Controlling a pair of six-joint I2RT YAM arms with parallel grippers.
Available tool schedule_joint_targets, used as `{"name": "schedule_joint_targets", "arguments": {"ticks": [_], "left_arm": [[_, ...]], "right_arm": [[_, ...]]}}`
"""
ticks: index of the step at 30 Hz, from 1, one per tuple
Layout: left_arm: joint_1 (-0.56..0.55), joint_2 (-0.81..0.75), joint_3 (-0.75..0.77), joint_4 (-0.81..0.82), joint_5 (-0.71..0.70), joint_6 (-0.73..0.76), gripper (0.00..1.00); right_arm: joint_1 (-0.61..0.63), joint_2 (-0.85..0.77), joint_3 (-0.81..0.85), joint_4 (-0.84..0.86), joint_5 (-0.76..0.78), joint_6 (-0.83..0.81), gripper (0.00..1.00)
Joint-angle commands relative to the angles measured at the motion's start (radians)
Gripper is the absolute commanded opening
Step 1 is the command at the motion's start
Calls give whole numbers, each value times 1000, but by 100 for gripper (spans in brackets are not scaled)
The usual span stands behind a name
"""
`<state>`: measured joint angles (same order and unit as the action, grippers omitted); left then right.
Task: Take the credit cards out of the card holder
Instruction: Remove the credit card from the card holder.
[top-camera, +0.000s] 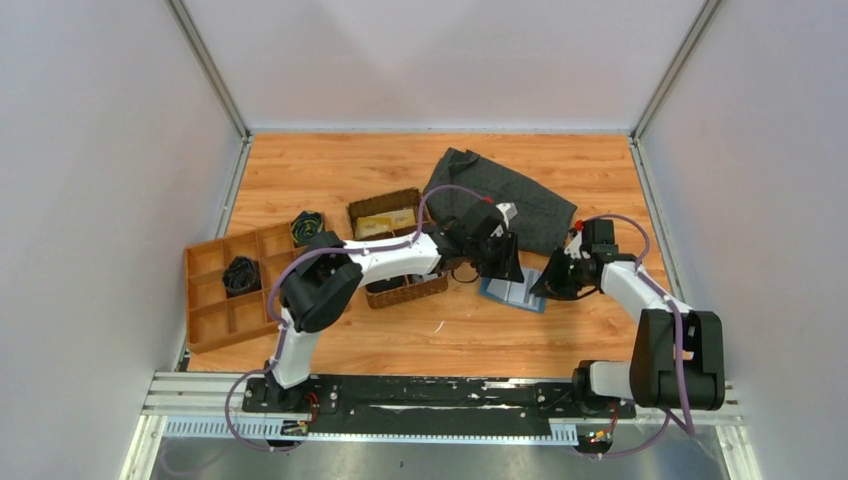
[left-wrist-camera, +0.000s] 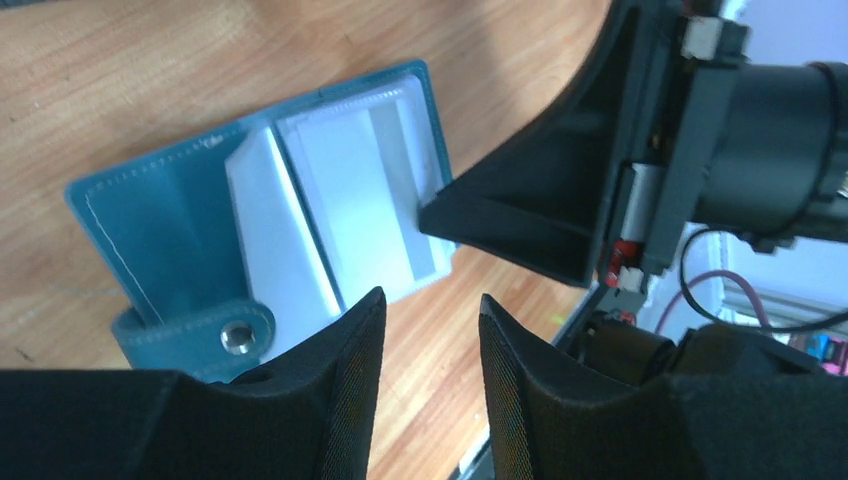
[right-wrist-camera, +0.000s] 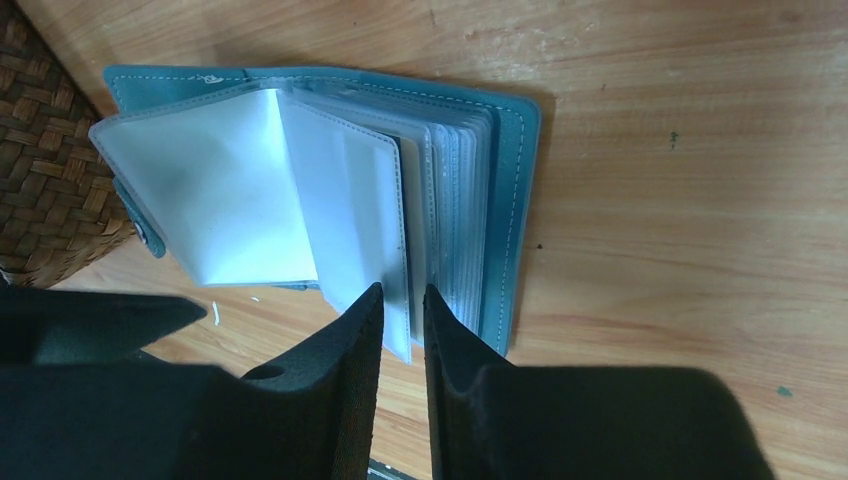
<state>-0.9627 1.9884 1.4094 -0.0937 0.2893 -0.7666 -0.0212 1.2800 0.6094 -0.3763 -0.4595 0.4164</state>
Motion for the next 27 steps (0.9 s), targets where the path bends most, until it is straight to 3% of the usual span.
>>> {"name": "schedule_joint_targets", "arguments": {"ticks": [1, 18, 27], "left_arm": [[1, 75, 65, -42, -34, 22, 42], [21, 84, 1, -43, -73, 6, 40], [30, -26, -16, -104, -136, 47, 41]], "right_arm": [[6, 27, 5, 19, -13, -16, 24], [7, -32, -36, 82, -128, 18, 23], [12, -69, -46, 140, -213, 44, 22]]}}
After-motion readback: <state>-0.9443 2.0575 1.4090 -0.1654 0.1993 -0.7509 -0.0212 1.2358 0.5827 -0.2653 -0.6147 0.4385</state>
